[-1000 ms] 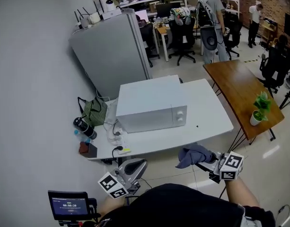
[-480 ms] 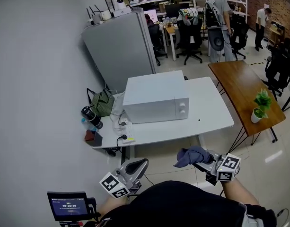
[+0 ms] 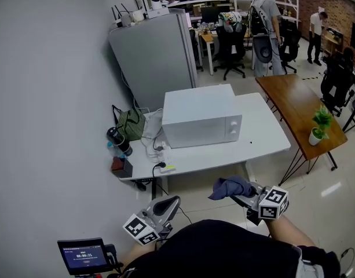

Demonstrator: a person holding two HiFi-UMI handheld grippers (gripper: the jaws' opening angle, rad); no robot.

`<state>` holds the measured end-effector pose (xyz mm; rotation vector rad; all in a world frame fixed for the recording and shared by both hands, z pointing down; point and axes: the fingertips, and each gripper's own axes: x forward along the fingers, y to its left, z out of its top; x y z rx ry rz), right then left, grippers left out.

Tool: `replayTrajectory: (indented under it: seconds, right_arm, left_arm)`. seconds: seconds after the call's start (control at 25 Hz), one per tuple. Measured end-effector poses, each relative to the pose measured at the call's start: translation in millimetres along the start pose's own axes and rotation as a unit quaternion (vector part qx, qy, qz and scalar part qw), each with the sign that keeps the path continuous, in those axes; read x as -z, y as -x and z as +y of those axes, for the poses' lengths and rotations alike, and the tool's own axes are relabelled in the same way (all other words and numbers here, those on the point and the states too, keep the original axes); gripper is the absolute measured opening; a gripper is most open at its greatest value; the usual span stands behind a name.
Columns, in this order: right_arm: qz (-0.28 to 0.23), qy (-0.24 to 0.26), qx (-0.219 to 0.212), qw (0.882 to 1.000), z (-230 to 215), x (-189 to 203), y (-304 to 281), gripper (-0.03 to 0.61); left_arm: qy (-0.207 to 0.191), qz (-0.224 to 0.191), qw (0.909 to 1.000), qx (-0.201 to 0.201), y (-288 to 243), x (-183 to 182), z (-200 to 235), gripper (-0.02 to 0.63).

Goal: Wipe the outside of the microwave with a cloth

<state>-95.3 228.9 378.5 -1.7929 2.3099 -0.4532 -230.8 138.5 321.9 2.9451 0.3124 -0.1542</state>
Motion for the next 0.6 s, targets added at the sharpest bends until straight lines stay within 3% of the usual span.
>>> replayTrajectory:
  seconds: [0.6]
  right_arm:
    - [0.023,0.038,0.014,0.999,18,0,-11,0.071]
  left_arm:
    - [0.006,-0.017,0.9997,0.017,18,-7,10,0.003]
